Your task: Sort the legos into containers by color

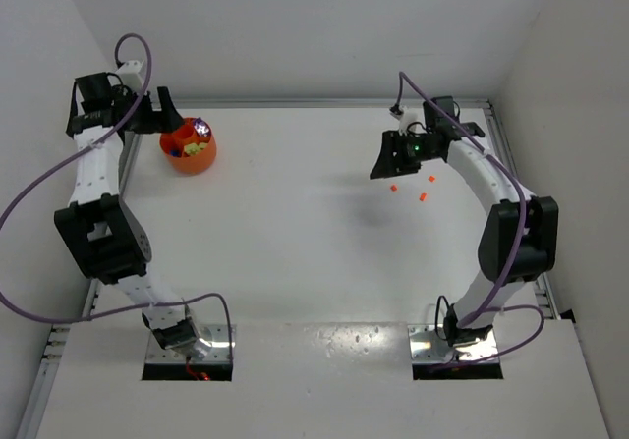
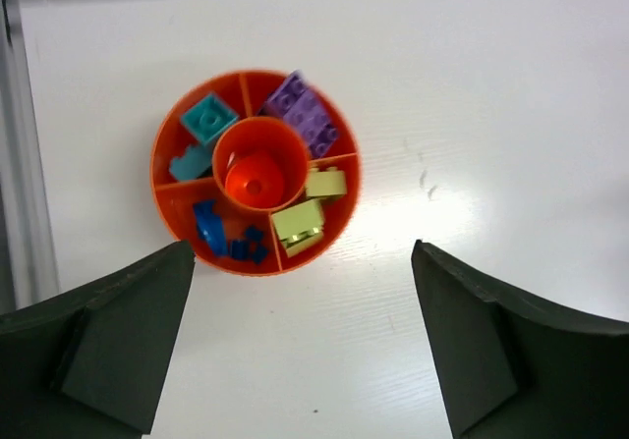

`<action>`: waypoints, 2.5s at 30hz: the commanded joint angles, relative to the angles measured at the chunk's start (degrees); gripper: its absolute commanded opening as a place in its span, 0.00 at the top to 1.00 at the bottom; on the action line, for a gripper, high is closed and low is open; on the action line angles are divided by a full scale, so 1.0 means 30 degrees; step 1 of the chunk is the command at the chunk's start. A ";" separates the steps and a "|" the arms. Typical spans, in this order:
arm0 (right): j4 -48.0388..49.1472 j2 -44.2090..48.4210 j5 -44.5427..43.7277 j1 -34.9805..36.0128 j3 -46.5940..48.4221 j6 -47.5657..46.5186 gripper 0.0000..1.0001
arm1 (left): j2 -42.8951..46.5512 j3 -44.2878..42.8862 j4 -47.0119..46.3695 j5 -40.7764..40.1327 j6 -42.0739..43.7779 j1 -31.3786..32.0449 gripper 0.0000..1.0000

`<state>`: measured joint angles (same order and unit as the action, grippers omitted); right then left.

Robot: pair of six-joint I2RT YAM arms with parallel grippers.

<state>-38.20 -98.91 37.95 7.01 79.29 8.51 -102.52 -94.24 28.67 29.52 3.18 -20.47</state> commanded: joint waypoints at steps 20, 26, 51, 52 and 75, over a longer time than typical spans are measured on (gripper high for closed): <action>0.1657 -0.3120 -1.1773 0.0038 -0.0151 -0.5592 0.58 | 0.9857 0.7063 -0.1407 0.1212 0.0059 0.7087 0.00; 0.1657 -0.4937 -1.1978 0.0214 0.1108 -0.5416 0.59 | 0.9828 0.7242 -0.1557 -0.0113 -0.2671 0.7292 0.00; 0.1657 -0.8453 -1.2652 0.1122 0.3073 -0.4683 0.60 | 0.9447 0.7066 -0.1381 0.0532 -0.1587 0.6471 0.00; 0.1657 -0.8455 -1.2652 0.1122 0.3073 -0.4683 0.62 | 0.9447 0.7066 -0.1381 0.0532 -0.1587 0.6471 0.00; -0.2423 -0.4914 0.6849 0.1735 0.4689 -0.1263 0.94 | 1.1347 1.2716 -0.4513 0.6600 0.1284 0.9507 0.04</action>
<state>-45.30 -118.98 36.69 10.76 93.08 0.01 -72.97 -58.78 20.43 46.13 4.19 3.14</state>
